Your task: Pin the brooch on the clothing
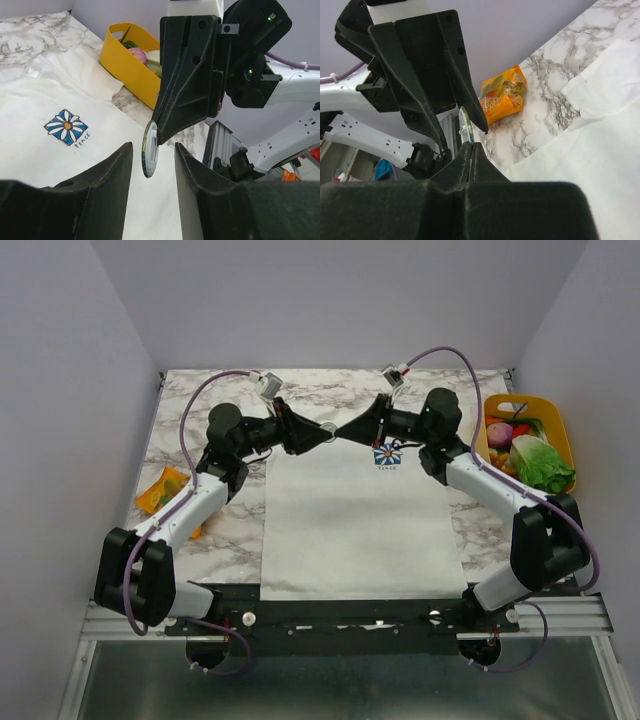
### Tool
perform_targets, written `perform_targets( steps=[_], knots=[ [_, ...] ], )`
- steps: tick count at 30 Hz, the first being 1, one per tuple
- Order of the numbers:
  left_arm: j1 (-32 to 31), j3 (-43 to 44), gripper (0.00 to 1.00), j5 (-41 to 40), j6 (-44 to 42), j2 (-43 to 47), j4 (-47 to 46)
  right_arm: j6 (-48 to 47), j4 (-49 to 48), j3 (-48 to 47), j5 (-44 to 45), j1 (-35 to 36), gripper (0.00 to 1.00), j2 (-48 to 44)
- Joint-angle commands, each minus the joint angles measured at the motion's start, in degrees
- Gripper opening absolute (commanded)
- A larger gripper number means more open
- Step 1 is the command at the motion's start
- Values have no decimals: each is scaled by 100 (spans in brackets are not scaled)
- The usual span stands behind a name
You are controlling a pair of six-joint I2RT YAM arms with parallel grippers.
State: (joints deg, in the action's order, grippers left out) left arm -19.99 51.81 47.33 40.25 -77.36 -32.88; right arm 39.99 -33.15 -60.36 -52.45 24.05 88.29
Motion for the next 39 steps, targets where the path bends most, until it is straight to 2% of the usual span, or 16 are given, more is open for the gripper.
perform_targets(
  steps=[1, 8, 10, 15, 19, 24, 26, 28, 29, 30, 31, 33, 39],
  knots=[
    [-14, 285, 50, 4, -140, 134, 71, -237, -34, 15, -319, 47, 1, -102],
    [4, 242, 35, 48, -184, 169, 89, -562, 300, -37, -398, 38, 0, -128],
    [21, 242, 25, 57, -193, 169, 115, -571, 317, -46, -407, 38, 0, -119],
    [21, 321, 25, 250, -341, 81, 238, -545, 300, -73, -398, 47, 1, -119],
    [21, 374, 23, 110, -719, 134, 853, -588, 361, -152, -380, 47, 0, -137],
    [21, 356, 0, 118, -817, 169, 959, -580, 379, -213, -389, 47, 1, -110],
    [21, 347, 0, 75, -799, 178, 968, -571, 397, -231, -389, 47, 1, -102],
    [13, 330, 0, -74, -764, 204, 986, -571, 423, -283, -433, 47, 28, -93],
    [12, 321, 0, -136, -764, 230, 994, -580, 406, -292, -459, 47, 39, -93],
    [12, 321, 0, -197, -764, 274, 1012, -571, 362, -292, -486, 47, 54, -101],
    [4, 338, 0, -259, -773, 292, 1108, -554, 318, -275, -503, 47, 60, -110],
    [-5, 347, 0, -356, -834, 327, 1196, -527, 283, -283, -486, 55, 68, -102],
    [-58, 374, 0, -383, -817, 362, 1267, -588, 423, -433, -390, 161, 68, 74]
  ],
)
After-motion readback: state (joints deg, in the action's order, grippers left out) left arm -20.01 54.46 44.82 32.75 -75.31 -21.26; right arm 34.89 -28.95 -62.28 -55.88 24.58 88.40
